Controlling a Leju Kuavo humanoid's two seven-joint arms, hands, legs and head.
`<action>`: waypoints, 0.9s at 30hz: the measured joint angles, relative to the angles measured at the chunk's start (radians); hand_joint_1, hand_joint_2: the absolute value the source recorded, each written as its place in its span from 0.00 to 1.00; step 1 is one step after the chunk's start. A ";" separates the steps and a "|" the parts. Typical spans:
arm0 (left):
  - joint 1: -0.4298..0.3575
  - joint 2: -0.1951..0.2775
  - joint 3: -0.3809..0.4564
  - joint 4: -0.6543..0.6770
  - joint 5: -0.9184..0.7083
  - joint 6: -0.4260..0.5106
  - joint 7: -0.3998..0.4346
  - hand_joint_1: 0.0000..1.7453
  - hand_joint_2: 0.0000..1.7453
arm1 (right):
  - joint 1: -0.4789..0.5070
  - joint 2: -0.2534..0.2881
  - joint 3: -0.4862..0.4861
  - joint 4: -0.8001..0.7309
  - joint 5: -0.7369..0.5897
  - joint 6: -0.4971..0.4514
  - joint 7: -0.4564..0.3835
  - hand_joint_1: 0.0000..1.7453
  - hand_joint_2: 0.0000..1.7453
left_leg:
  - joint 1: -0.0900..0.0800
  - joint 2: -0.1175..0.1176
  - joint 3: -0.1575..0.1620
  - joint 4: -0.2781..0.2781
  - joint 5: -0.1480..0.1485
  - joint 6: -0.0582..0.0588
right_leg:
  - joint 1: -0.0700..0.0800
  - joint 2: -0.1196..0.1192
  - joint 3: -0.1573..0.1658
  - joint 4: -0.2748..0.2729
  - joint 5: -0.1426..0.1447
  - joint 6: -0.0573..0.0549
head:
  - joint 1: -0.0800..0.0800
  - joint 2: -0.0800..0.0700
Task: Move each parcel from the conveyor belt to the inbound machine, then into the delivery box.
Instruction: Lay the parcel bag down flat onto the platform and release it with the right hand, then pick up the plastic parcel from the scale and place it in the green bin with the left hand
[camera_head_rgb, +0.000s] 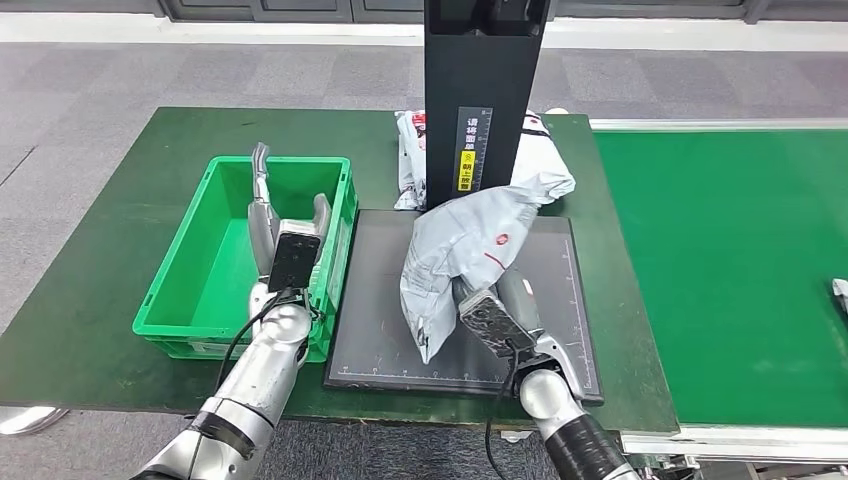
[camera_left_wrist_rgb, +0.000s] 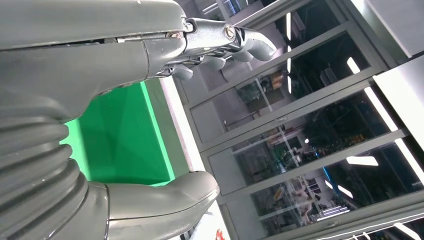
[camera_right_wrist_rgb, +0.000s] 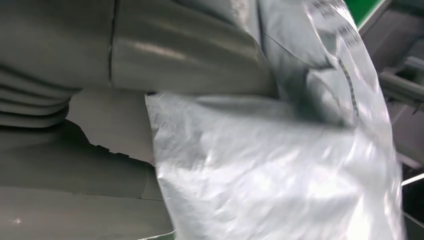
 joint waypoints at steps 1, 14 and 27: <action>0.000 0.000 0.001 -0.002 -0.002 0.000 0.000 0.00 1.00 | 0.003 0.001 -0.007 -0.011 -0.008 0.014 0.000 0.00 0.00 | 0.000 0.000 0.000 0.000 0.000 0.000 | 0.000 0.000 0.000 0.000 0.000 0.000 | 0.000 0.000; 0.000 0.000 0.009 -0.008 -0.007 0.000 0.000 0.00 1.00 | 0.015 0.003 -0.043 -0.050 -0.020 0.040 0.001 0.00 0.00 | 0.000 0.000 0.000 0.000 0.000 0.000 | 0.000 0.000 0.000 0.000 0.000 0.000 | 0.000 0.000; 0.003 -0.014 0.008 0.001 -0.007 -0.061 0.000 0.00 1.00 | 0.018 0.001 -0.044 -0.041 -0.073 0.171 0.041 0.00 0.00 | 0.000 0.000 0.000 0.000 0.000 0.000 | 0.000 0.000 0.000 0.000 0.000 0.000 | 0.000 0.000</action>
